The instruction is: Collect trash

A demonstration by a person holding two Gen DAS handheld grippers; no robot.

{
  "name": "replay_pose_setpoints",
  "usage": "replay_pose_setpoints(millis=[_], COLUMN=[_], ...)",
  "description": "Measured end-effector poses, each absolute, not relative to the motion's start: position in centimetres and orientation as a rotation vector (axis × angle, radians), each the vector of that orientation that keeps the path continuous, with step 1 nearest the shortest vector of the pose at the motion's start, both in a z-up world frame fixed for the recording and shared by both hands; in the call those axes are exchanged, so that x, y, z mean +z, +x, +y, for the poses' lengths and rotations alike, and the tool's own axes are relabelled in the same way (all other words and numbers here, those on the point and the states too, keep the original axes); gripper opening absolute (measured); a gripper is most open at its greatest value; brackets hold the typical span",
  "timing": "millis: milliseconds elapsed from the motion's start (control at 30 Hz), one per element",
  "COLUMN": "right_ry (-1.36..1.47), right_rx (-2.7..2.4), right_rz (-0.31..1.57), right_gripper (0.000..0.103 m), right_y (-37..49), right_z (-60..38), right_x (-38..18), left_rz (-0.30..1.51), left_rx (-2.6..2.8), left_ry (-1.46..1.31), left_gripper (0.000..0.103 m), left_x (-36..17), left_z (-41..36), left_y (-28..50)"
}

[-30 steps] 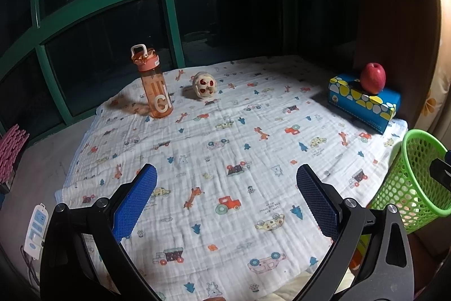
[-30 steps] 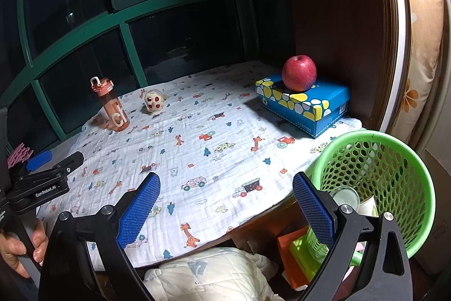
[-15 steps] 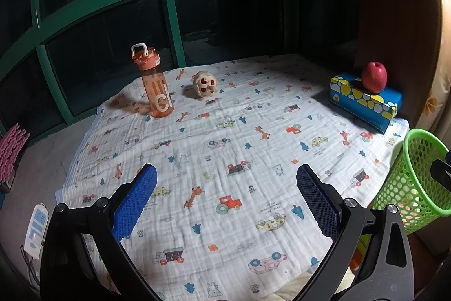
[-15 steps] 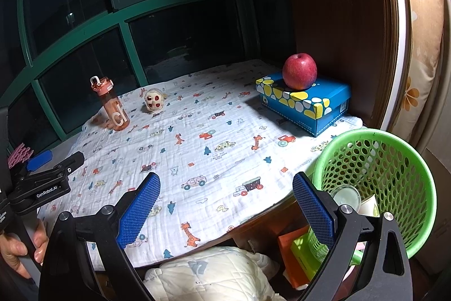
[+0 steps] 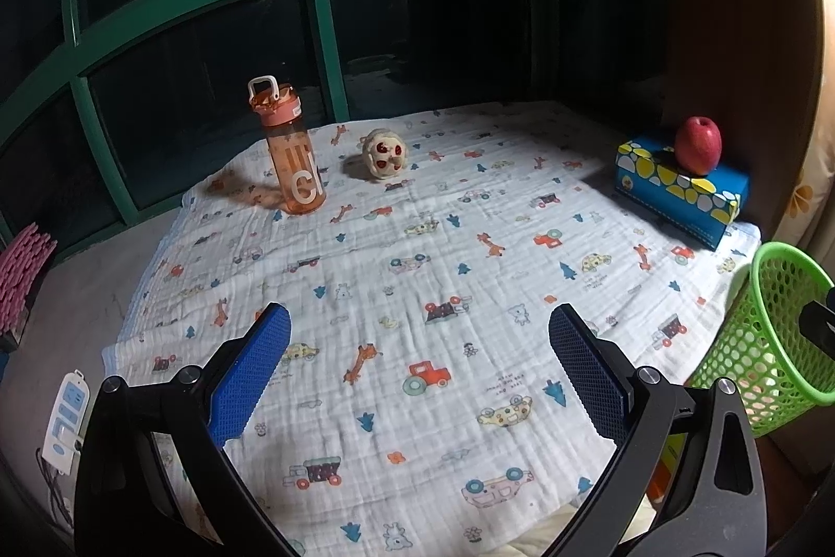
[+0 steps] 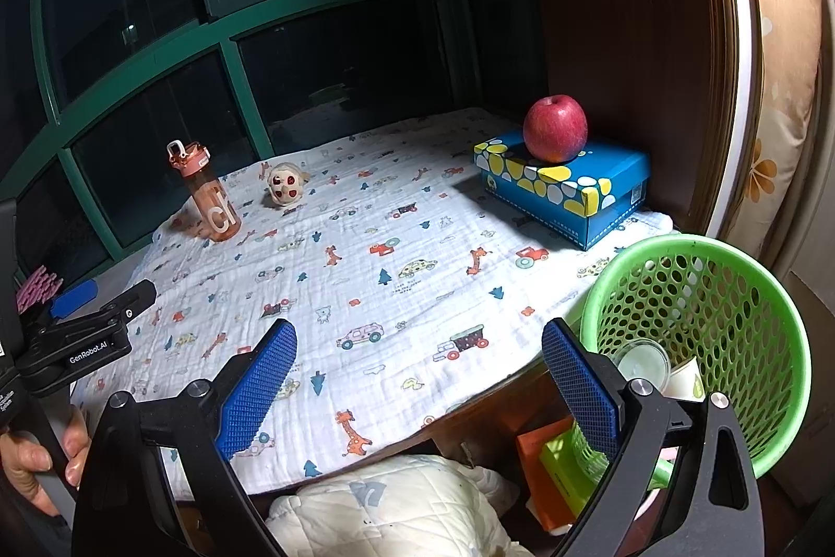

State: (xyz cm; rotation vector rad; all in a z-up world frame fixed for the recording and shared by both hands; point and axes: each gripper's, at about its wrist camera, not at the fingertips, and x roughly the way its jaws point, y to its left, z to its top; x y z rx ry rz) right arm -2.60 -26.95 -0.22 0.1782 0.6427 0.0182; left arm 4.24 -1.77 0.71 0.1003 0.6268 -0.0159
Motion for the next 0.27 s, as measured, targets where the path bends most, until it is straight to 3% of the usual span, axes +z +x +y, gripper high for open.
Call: replay_pose_setpoints(millis=[267], right_ry=[0.181], right_rx=[0.019], right_rz=[0.646], right_gripper=[0.092], right_y=[-2.52], right_z=[-26.94], right_x=[-0.30], left_rz=[0.630], left_rx=[-0.010], left_ry=[0.100], left_gripper=[0.098], left_x=[0.57], left_z=[-1.88], left_y=[4.03])
